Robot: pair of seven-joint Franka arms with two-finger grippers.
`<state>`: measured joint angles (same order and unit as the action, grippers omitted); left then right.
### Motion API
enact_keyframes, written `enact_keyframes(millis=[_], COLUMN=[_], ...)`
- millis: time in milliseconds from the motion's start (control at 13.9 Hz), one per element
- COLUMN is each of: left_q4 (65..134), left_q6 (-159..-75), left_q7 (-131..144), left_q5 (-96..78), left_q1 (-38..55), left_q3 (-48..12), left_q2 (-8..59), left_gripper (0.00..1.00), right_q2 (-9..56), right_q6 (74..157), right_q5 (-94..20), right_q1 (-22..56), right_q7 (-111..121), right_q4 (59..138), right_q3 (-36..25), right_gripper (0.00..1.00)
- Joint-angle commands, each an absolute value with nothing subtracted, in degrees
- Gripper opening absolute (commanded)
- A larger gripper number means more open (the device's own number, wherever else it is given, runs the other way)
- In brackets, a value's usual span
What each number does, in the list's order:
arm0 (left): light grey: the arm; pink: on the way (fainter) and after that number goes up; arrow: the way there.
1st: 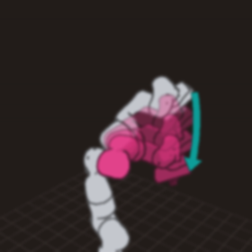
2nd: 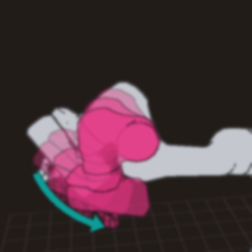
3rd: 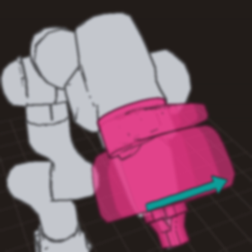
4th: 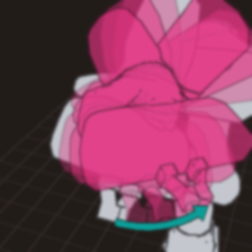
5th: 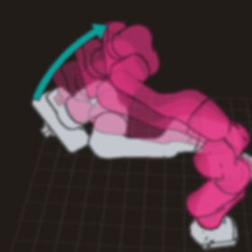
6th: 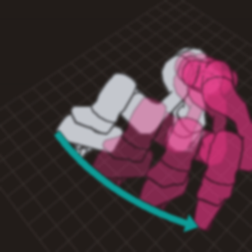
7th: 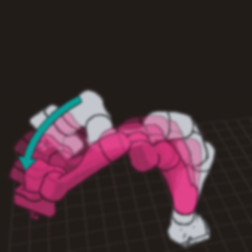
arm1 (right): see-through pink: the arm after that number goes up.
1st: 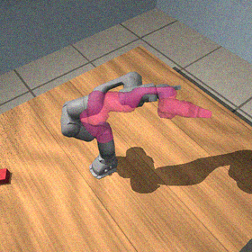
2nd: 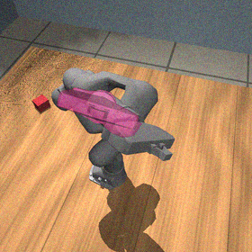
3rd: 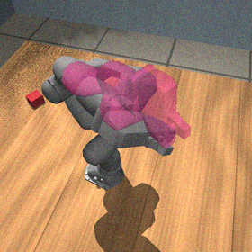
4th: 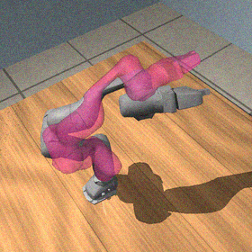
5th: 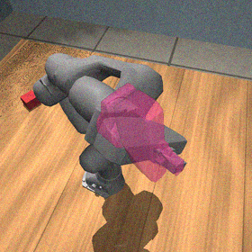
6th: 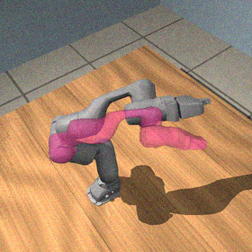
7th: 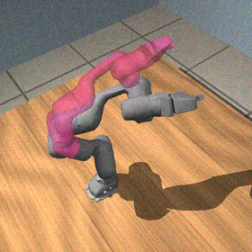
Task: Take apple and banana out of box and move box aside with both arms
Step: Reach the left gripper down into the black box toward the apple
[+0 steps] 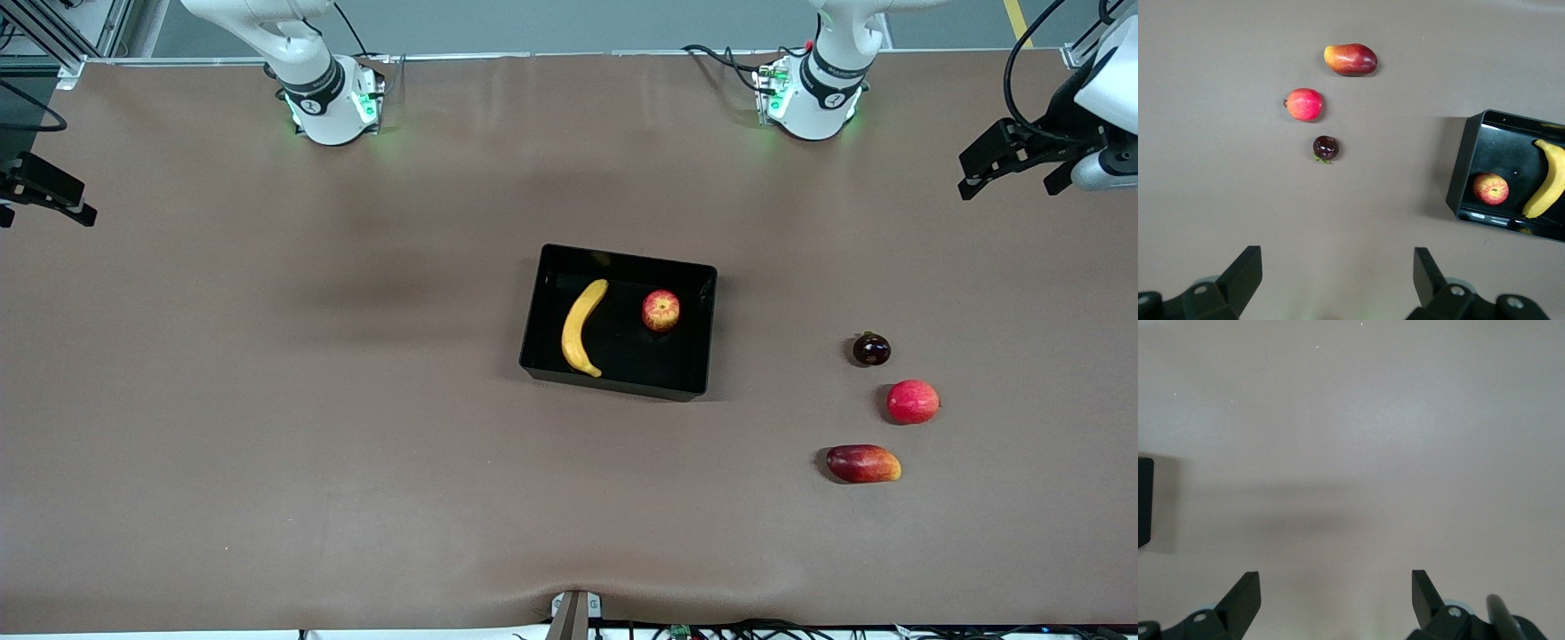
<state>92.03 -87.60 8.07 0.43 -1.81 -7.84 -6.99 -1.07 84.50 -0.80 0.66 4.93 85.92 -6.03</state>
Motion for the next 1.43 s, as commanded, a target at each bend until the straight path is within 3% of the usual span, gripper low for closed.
enact_keyframes(millis=[0, 646, 1076, 1363], left_q4=[90.7, 88.68, 89.12, 92.8], left_q6=[-86.4, -85.61, -90.86, -101.12], left_q7=[7.47, 8.52, 35.47, 47.69], left_q5=[0.53, 5.98, 7.2, 6.85], left_q1=[-2.02, -1.23, -0.27, 4.82], left_q3=[-8.17, -10.97, -25.73, -26.72], left_q2=[-6.5, -4.22, 7.18, 14.75], left_gripper=[1.0, 1.0, 1.0, 1.0], right_q2=[-1.05, -0.97, -0.88, -0.88], right_q6=[84.2, 84.11, 84.11, 84.11], right_q5=[-0.53, -0.53, -0.53, -0.53], right_q1=[-0.53, -0.53, -0.7, -0.62], right_q7=[5.45, 5.45, 5.45, 5.45], right_q4=[85.61, 85.61, 85.61, 85.61], right_q3=[-5.27, -5.27, -5.27, -5.27], right_gripper=[1.0, 1.0, 1.0, 1.0])
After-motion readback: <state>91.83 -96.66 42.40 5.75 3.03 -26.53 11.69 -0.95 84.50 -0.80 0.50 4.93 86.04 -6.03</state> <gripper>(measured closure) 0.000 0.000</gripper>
